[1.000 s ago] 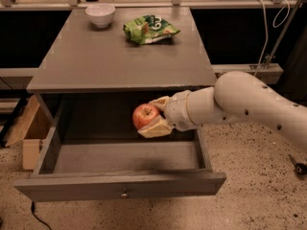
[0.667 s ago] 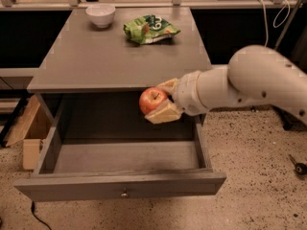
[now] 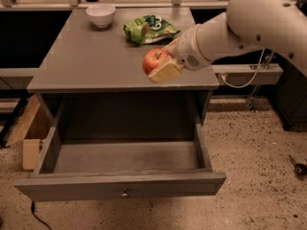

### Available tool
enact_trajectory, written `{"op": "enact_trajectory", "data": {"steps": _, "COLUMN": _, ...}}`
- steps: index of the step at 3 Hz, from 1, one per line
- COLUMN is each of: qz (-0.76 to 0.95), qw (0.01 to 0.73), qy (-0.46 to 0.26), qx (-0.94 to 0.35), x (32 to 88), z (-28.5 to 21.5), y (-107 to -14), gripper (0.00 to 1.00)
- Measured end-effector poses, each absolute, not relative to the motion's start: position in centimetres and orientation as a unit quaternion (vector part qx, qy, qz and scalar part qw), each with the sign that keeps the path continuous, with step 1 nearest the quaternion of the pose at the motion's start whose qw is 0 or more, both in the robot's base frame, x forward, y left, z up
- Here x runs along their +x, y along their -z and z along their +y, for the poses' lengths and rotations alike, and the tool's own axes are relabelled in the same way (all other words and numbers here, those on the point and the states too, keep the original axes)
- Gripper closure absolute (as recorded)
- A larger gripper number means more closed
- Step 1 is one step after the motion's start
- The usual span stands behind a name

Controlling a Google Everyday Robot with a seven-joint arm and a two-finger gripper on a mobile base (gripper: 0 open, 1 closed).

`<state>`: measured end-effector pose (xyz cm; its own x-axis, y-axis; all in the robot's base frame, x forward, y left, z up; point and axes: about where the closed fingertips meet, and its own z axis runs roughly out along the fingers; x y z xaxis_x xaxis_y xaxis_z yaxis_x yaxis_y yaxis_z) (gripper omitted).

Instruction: Pick apple from top drawer and place on counter

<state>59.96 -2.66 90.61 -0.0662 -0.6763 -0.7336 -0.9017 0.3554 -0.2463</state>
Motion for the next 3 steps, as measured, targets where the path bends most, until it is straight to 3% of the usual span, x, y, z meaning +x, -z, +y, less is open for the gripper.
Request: {"op": "enact_trajectory", "data": {"steps": 3, "qz": 0.785, "qw": 0.372, "qy": -0.177, "qx": -0.463, "x": 72.9, "z": -0.6, "y": -88.1, "gripper": 1.00}}
